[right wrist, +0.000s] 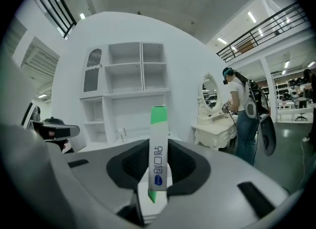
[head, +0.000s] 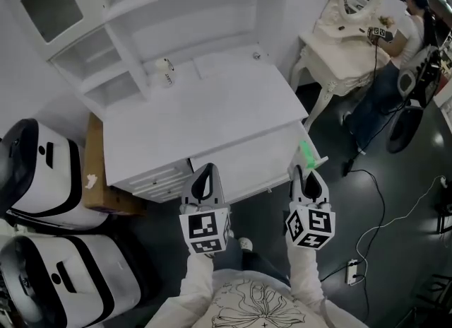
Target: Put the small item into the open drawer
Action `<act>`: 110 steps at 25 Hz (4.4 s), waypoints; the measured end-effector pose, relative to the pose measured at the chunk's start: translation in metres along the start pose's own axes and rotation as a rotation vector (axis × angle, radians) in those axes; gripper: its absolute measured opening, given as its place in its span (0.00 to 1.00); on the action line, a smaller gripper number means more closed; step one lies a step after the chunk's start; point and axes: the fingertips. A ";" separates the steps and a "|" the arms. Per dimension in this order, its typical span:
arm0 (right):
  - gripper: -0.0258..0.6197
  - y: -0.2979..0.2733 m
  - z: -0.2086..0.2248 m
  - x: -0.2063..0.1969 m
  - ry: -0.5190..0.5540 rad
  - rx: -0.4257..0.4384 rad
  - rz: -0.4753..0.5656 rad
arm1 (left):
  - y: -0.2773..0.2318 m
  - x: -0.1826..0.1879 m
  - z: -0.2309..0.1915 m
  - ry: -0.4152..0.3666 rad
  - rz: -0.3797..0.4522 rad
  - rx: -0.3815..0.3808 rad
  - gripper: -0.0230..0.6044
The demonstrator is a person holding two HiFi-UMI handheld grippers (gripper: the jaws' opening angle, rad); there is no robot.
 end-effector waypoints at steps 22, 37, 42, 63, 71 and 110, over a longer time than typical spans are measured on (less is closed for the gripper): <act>0.18 -0.175 -0.003 -0.063 0.014 -0.023 -0.271 | -0.178 -0.046 -0.033 0.012 -0.208 -0.109 0.04; 0.18 -0.243 -0.041 -0.180 0.215 0.223 -0.683 | -0.225 -0.112 -0.053 0.048 -0.357 -0.120 0.04; 0.18 -0.258 -0.047 -0.219 0.350 0.308 -0.822 | -0.232 -0.125 -0.058 0.061 -0.383 -0.115 0.04; 0.18 -0.287 -0.049 -0.318 0.673 0.488 -1.097 | -0.244 -0.153 -0.069 0.095 -0.440 -0.102 0.04; 0.25 -0.293 -0.049 -0.313 0.643 0.478 -1.073 | -0.239 -0.156 -0.072 0.100 -0.444 -0.089 0.04; 0.07 -0.139 -0.025 0.063 0.128 0.051 -0.023 | -0.143 0.066 -0.017 -0.011 0.047 -0.141 0.04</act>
Point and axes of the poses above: the fingertips, and each gripper's own axes: y backward along the fingers, z to its right, x out of its top, and after that the axes turned 6 degrees about -z, right-handed
